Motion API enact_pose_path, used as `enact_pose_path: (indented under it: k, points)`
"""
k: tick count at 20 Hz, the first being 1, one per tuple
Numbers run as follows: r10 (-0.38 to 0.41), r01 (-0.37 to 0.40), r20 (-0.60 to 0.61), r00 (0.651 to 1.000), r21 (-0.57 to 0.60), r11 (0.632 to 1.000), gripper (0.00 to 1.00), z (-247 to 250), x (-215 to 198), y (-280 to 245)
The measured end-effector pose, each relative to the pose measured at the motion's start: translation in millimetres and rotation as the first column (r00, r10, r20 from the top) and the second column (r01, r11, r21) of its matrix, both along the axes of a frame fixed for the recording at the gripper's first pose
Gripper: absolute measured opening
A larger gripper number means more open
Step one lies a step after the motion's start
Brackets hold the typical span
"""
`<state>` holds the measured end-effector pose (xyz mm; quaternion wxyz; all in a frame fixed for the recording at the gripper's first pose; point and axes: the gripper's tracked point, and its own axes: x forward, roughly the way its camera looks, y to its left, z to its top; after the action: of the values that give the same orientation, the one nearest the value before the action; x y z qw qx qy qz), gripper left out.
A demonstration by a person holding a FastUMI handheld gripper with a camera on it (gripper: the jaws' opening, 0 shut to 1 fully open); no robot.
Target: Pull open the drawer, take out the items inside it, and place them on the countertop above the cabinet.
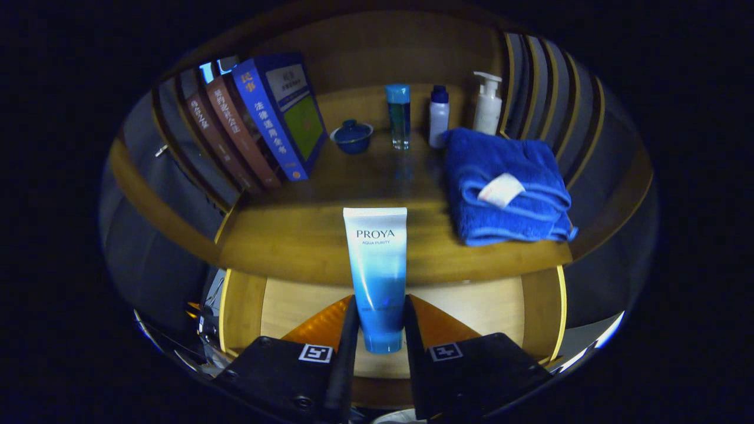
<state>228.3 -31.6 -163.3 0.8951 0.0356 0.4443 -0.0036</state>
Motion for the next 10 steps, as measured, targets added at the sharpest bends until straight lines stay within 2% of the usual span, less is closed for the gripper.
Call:
enact_pose_path:
  k: [5,10]
  points:
    - [-0.042,0.041,-0.028,0.999,-0.007,0.999,0.44,-10.3,59.1,-0.3]
    - [-0.082,0.082,-0.082,0.993,-0.007,0.997,0.44,-36.8,84.5,-2.5]
